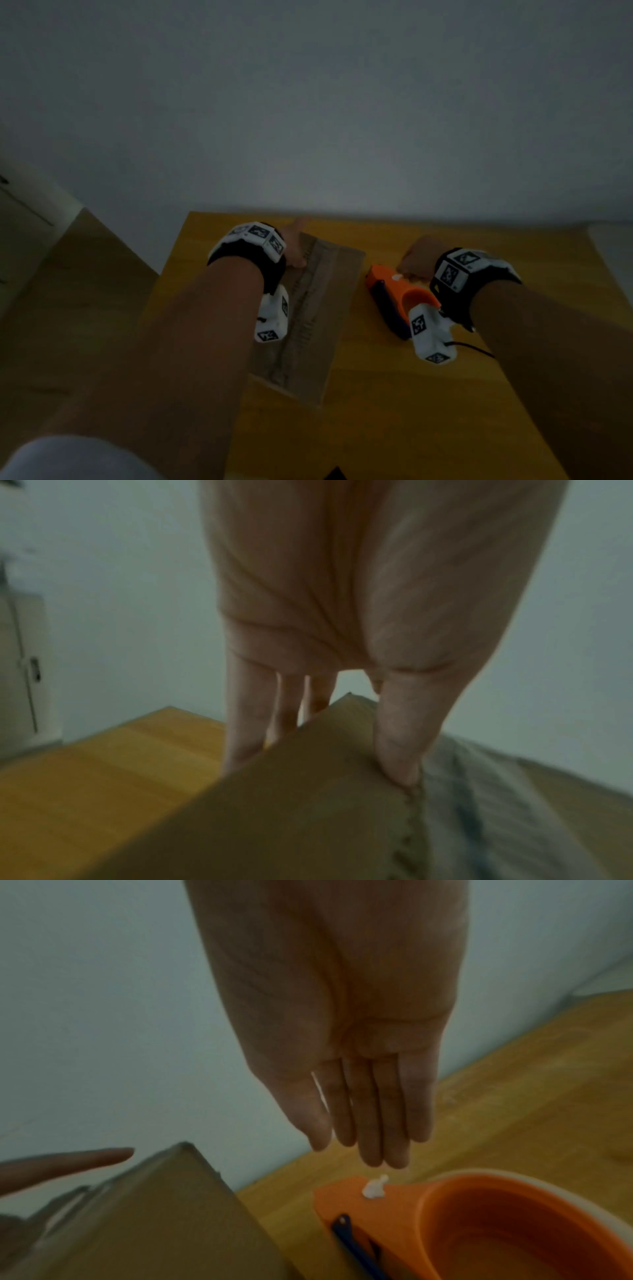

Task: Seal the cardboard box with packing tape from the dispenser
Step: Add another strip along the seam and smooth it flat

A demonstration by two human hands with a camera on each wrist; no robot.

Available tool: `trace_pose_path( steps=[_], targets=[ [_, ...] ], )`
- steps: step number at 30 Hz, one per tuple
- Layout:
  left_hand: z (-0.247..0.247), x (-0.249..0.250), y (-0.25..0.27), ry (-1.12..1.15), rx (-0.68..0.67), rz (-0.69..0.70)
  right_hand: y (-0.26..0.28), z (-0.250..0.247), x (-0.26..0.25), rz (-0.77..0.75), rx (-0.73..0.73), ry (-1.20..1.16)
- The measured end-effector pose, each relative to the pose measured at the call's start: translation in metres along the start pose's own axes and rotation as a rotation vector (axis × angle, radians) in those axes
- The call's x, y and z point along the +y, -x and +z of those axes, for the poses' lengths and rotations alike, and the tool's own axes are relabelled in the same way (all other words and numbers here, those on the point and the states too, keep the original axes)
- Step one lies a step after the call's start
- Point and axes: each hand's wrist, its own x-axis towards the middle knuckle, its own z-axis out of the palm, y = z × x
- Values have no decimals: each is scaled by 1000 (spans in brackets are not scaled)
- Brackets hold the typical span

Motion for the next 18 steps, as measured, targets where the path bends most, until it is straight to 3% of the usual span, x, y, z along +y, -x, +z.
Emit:
trace_pose_path(
  steps=[2, 7, 12, 18],
  targets=[
    [-3, 4, 0, 74, -101, 14, 1, 10, 5, 37, -29, 39],
    [5, 1, -3, 216, -171, -67, 6, 34, 12, 47, -167, 211],
    [13, 2, 0, 367, -200, -143, 3, 56, 16, 6, -195, 272],
    [14, 4, 2, 381, -187, -137, 11, 55, 12, -60, -209, 313]
  ],
)
